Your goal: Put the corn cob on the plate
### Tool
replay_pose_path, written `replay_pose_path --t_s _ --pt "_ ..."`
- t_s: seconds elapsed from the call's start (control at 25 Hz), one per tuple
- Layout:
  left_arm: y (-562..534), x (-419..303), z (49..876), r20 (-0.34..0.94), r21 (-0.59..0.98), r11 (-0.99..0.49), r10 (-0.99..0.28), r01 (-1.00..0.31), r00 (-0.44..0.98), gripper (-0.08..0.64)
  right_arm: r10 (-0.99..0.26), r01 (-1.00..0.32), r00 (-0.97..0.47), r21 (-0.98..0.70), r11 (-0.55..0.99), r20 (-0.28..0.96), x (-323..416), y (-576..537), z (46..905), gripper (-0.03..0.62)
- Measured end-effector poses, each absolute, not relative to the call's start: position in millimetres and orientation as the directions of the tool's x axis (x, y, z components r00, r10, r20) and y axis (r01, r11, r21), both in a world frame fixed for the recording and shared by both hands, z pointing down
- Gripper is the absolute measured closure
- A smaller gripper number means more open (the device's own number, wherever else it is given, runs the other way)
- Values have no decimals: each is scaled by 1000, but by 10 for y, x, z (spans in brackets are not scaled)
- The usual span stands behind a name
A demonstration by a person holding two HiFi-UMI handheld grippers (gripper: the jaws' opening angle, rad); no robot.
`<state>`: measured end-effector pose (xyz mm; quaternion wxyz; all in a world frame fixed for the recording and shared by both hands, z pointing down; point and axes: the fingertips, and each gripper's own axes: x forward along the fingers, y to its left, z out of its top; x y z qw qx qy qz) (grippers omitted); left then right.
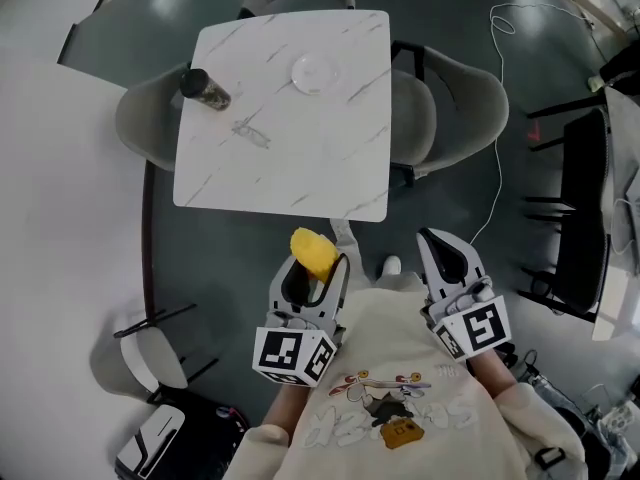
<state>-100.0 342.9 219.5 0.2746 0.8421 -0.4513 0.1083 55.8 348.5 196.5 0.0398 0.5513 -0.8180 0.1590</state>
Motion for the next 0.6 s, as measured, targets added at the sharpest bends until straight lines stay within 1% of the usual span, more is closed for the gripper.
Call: replay_pose_path --t_s 0.2,0.44,0.6 --pt "2948 -1086 2207 423 393 -473 -668 -788 612 313 -898 -927 -371 -147 344 236 326 2951 1903 588" --pt "2408 -1267 2165 412 398 -526 -630 -752 659 313 -920 -949 -310 -144 282 239 140 2471 1858 588" --pt "2142 -1378 2172 413 399 -539 -616 -741 671 313 -920 -953 -297 -130 272 255 26 2260 1874 586"
